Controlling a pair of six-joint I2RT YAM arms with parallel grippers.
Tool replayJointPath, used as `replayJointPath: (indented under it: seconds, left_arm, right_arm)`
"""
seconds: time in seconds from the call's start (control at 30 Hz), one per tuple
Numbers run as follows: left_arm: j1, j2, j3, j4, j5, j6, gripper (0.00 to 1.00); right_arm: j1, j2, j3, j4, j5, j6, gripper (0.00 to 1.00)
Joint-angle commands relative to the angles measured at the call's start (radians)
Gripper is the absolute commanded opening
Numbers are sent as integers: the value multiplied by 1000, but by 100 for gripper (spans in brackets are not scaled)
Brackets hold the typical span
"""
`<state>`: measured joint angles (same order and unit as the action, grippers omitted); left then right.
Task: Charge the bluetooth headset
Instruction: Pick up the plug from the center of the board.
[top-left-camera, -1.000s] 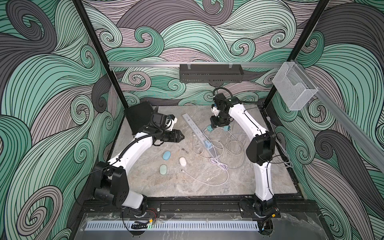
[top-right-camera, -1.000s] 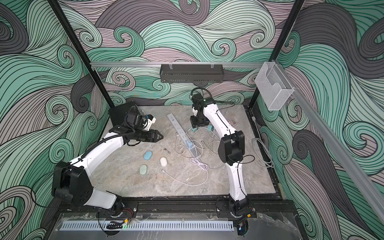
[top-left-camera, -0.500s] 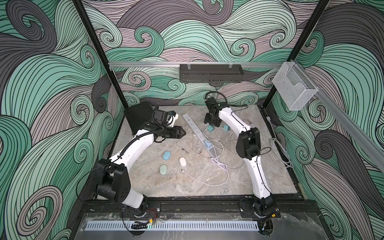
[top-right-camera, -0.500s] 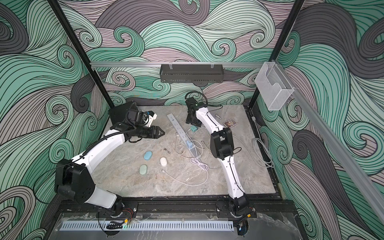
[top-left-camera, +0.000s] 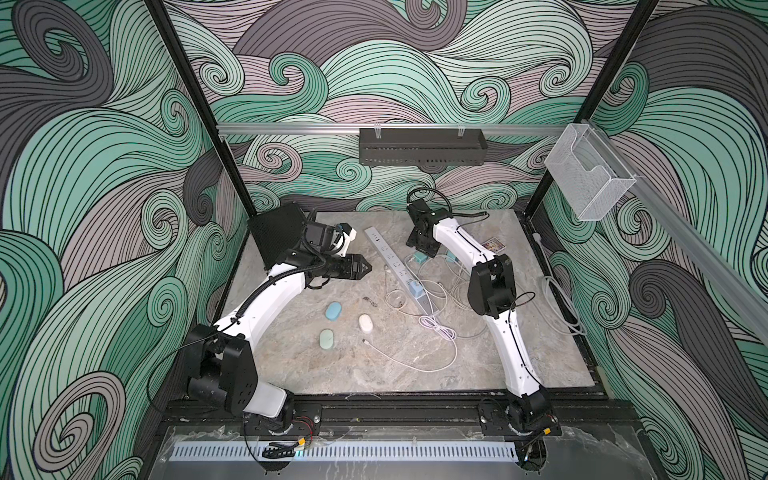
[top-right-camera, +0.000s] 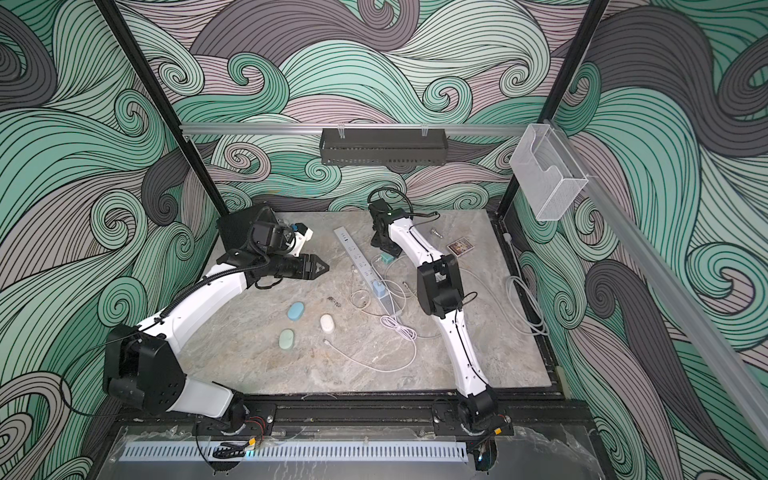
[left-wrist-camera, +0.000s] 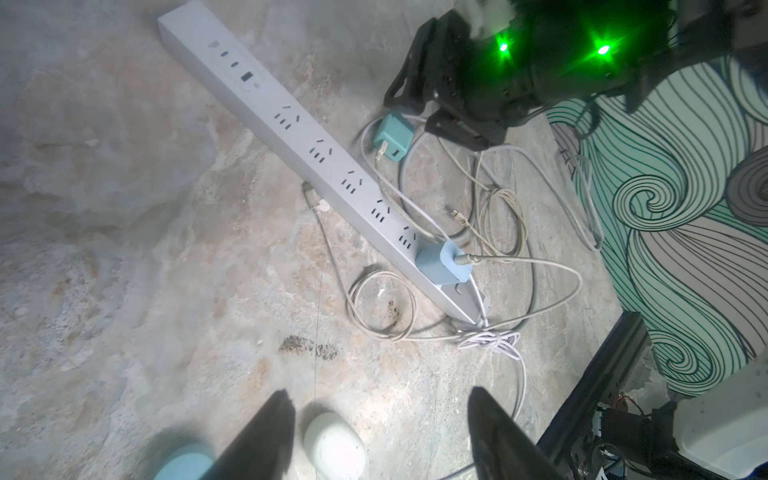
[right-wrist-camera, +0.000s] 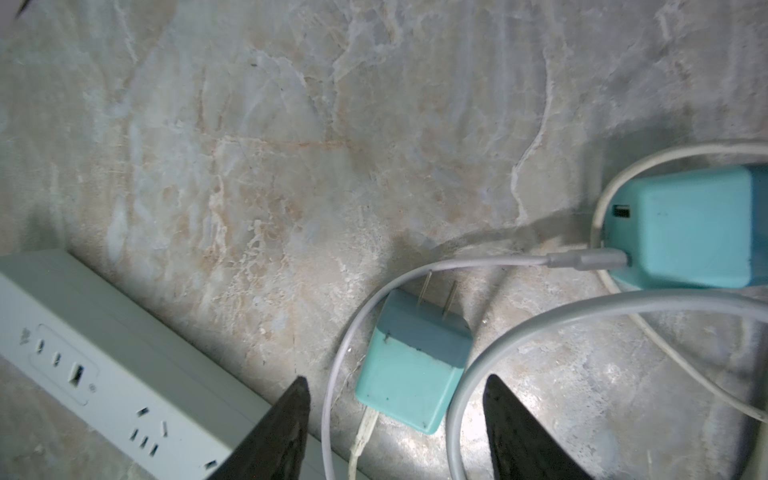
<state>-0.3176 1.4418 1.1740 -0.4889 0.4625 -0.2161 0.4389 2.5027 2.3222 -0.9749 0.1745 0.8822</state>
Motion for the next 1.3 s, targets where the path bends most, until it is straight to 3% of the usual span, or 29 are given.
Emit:
replayJointPath:
  seconds: [0.0,0.23,0.67,0.9,1.07,1.27]
  left_arm:
    - [-3,-58,-9,52,47,7,66]
    - [-4,-62,-13,52,39,11,66]
    - [-2,-55,-14,46,28,16,66]
    - [0,-56,-10,30,-1,45,66]
    - [3,-55,0,35,-10,25,66]
    - [5,-67,19,126,-20,-163,67]
  right_arm:
    - [3,20,5,-2,-3,51,67]
    - [3,35,-5,4,-4,69,67]
    - [3,56,-24,21,-24,72,58]
    - [5,25,-44,39,-15,14,40]
    - [4,-48,-63,52,-25,-104,27]
    - [3,-254,-240,162,-167,-374,28]
